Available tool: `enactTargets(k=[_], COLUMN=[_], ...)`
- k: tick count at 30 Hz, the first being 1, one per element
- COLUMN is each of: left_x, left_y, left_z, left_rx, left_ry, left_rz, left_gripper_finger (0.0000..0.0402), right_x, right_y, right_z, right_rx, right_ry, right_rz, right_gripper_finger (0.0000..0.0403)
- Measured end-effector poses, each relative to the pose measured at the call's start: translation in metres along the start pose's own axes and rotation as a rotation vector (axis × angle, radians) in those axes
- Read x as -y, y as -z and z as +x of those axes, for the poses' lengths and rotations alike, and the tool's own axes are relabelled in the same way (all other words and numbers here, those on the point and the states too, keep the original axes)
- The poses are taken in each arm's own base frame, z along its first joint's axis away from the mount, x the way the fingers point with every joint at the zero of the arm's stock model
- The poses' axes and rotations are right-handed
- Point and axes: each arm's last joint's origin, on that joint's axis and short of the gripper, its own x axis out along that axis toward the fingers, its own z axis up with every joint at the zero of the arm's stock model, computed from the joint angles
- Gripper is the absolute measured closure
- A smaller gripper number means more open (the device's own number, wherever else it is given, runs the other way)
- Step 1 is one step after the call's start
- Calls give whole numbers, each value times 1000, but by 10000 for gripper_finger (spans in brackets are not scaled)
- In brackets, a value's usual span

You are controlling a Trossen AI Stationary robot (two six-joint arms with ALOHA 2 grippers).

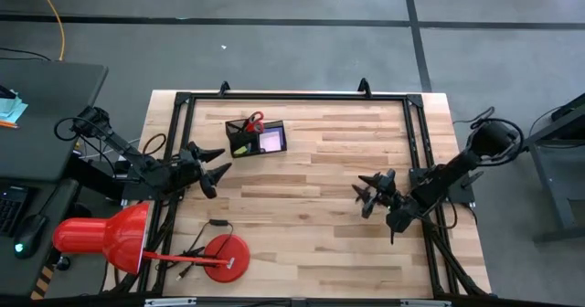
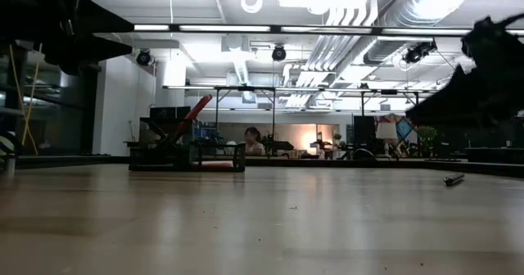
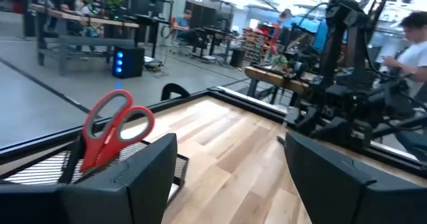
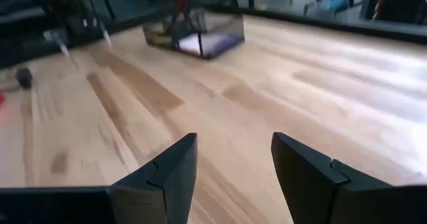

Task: Pick and place office supplies into organizer
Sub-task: Put the black pen into the desk organizer

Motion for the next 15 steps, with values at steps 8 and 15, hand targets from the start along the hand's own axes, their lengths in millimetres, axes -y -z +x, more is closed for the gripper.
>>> enactTargets(k=[8,15], left_x=[-5,-8], left_y=[1,1], left_z=[9,16], left_rx=[-12,-28], left_ry=[-1,68], left_rz=[22,0], left_gripper_finger=[135,135], right_x=[6,8], right_y=[9,11], right_z=[-1,-1], right_rx=[-137,-185], right_ry=[-79,-89], right_rz=[53,29], right_gripper_finger=[219,222])
